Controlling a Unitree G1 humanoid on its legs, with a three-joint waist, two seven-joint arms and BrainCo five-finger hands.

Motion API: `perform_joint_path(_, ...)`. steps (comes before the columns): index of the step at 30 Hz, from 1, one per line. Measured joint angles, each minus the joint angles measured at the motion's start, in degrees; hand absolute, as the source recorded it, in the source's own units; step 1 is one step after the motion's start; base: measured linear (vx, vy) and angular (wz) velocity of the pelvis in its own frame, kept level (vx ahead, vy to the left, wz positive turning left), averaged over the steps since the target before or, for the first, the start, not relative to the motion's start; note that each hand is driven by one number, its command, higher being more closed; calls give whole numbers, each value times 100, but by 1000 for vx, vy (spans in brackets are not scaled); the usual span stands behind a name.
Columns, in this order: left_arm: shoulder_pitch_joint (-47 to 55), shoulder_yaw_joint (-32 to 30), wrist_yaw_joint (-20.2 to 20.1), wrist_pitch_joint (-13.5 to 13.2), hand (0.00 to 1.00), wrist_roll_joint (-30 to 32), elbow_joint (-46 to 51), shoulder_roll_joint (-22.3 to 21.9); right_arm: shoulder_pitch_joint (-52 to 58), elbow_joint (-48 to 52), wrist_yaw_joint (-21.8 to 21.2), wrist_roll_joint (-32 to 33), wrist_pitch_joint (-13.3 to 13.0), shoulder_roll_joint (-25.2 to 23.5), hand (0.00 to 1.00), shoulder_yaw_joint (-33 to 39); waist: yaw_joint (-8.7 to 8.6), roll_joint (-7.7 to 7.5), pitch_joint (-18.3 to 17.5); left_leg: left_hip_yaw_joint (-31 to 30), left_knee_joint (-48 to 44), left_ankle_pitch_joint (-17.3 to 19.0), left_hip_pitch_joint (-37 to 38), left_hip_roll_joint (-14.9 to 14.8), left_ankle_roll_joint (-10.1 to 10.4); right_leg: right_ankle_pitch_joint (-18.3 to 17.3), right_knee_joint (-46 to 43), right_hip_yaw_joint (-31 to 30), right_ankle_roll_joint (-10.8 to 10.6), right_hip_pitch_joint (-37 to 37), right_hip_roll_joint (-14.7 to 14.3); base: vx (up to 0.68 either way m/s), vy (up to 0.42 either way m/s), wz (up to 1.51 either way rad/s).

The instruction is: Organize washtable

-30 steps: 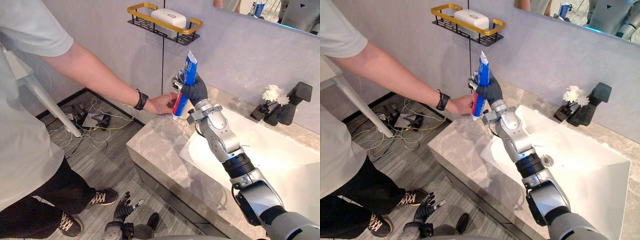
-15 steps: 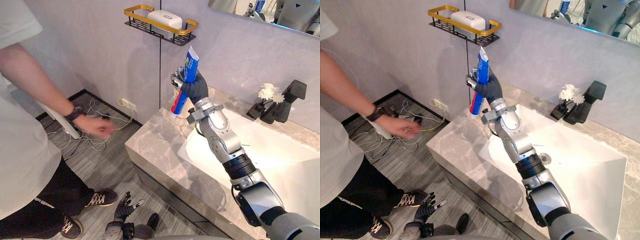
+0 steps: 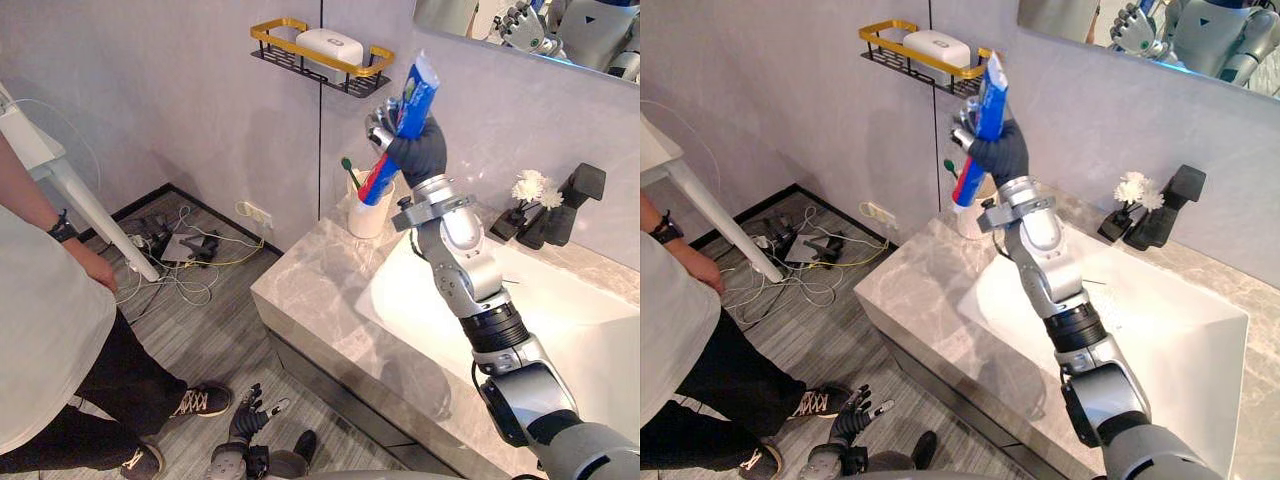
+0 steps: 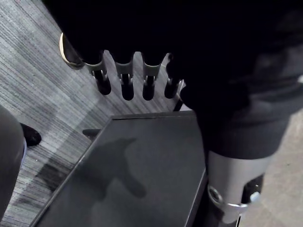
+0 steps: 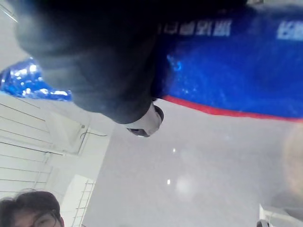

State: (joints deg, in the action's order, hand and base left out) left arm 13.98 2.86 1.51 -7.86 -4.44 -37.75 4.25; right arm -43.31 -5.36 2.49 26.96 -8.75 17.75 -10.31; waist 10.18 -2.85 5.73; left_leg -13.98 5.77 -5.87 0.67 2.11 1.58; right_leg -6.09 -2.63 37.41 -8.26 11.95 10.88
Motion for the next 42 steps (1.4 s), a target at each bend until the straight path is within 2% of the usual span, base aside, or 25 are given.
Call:
perform_joint_path(15, -3, 6, -3, -12, 0, 15, -35, 4, -538, -798, 393, -386, -93, 147, 100, 374, 15, 2, 1, -27, 1, -1, -79, -4, 0, 0, 49, 30, 0, -43, -33, 0, 0, 0)
perform_joint_path(27, -10, 124, -2, -22, 0, 7, -9, 51, -919, -1370, 488, -521, -77, 149, 100, 373, 56, 14, 7, -34, -31, -16, -146, -8, 17, -1, 74, 44, 1, -139, -79, -3, 0, 0)
perform_joint_path(32, -31, 161, -2, -21, 0, 4, -9, 48, -990, -1605, 491, -522, -60, 148, 100, 361, 74, 68, 46, -33, 3, -8, -197, -10, 13, -1, 74, 41, 2, -141, -80, -35, -6, 0)
perform_joint_path(34, -42, 176, -2, -22, 0, -2, -7, 47, -1146, -1727, 495, -522, 25, 148, 100, 360, 75, 94, 78, -31, 1, -10, -198, -14, 14, -1, 74, 39, 2, -149, -81, 0, 0, 0)
perform_joint_path(42, -61, 206, -2, -24, 0, -11, 18, 40, -1193, -1816, 486, -523, 48, 97, 100, 353, 172, 95, 79, -14, -36, -17, -225, -12, 18, -2, 73, 29, 3, -217, -80, 4, 0, 0)
